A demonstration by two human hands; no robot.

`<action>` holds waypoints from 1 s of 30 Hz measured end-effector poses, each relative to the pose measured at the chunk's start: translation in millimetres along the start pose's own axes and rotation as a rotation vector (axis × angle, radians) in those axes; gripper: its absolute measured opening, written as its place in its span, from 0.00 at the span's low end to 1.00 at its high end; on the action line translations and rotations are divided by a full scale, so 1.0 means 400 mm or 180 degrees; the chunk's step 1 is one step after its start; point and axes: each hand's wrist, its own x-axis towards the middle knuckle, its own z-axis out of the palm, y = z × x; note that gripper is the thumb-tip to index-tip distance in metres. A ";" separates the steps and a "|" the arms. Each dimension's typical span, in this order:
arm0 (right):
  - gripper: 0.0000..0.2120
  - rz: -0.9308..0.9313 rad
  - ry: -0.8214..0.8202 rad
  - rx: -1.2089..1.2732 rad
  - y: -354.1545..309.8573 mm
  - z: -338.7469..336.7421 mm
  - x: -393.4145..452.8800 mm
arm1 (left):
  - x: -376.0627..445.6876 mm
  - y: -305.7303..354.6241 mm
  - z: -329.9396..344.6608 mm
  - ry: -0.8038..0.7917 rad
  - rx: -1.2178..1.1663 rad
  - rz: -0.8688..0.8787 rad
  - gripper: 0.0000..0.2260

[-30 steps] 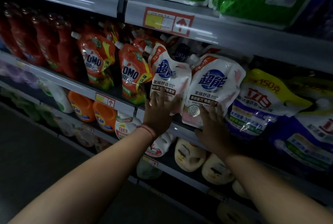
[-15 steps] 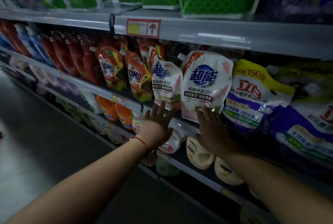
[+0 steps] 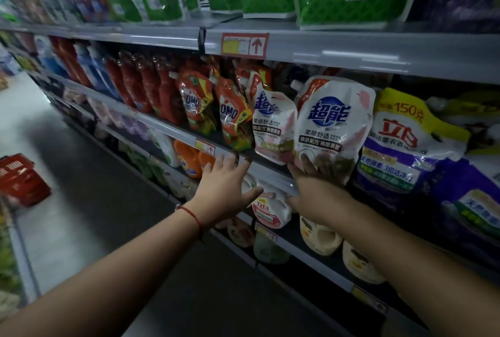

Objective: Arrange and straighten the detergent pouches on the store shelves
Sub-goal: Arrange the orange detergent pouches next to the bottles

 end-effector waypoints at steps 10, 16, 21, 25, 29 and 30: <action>0.37 -0.0016 0.0170 -0.0195 -0.243 0.002 0.037 | -0.045 -0.249 0.035 -0.0066 -0.0240 0.0012 0.36; 0.38 0.0199 0.0128 -0.0102 -0.445 0.043 0.120 | -0.046 -0.462 0.056 -0.0082 -0.0396 0.0023 0.35; 0.38 0.0401 0.0255 0.0255 -0.577 0.111 0.168 | -0.033 -0.582 0.071 0.0027 -0.0493 0.0160 0.35; 0.38 0.0607 0.0309 0.0639 -0.615 0.142 0.196 | -0.012 -0.634 0.073 0.0033 -0.0697 0.0241 0.34; 0.37 0.0839 0.0382 0.0911 -0.621 0.163 0.246 | 0.030 -0.675 0.099 0.0085 -0.0830 0.0301 0.33; 0.37 0.0858 0.0401 0.0971 -0.625 0.167 0.261 | 0.044 -0.682 0.104 0.0095 -0.0876 0.0296 0.33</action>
